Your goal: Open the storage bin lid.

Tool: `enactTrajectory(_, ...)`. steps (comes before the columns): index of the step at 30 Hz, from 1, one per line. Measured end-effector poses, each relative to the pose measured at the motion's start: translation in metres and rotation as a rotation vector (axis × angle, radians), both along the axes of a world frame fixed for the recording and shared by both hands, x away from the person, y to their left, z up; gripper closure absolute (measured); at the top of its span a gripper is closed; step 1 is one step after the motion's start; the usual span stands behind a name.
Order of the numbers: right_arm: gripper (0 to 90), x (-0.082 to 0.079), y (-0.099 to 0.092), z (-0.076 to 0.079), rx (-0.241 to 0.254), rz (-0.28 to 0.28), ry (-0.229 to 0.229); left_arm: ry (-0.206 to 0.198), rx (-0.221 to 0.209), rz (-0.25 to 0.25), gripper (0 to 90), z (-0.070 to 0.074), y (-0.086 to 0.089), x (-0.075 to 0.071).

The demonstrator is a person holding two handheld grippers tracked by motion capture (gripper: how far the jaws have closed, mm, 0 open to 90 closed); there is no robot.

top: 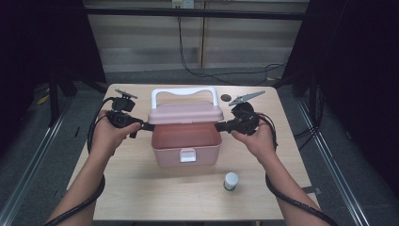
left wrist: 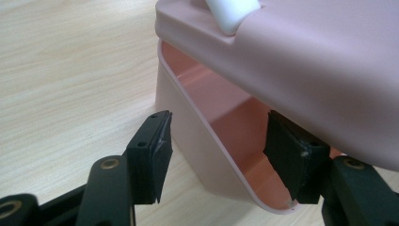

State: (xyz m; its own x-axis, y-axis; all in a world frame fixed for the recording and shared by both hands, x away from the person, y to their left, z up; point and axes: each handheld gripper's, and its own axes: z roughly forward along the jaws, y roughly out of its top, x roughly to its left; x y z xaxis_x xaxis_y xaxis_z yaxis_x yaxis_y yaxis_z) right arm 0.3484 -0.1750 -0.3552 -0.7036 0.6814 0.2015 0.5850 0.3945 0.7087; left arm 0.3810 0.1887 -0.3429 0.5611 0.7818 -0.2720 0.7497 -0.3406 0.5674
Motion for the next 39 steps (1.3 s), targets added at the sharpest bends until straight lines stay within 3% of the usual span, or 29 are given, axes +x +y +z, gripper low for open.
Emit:
enactTrajectory(15,89.5,-0.001,0.005,-0.023,-0.037,0.021,0.032,-0.049,0.006,0.000,41.5,0.021,-0.008,0.005)
enactTrajectory(31,90.0,-0.005,0.011,-0.030,-0.086,0.066,0.039,-0.107,0.036,0.007,44.1,0.037,-0.017,0.013)
enactTrajectory(39,90.0,-0.005,0.012,-0.032,-0.086,0.074,0.038,-0.129,0.042,0.022,46.9,0.043,-0.019,0.016)
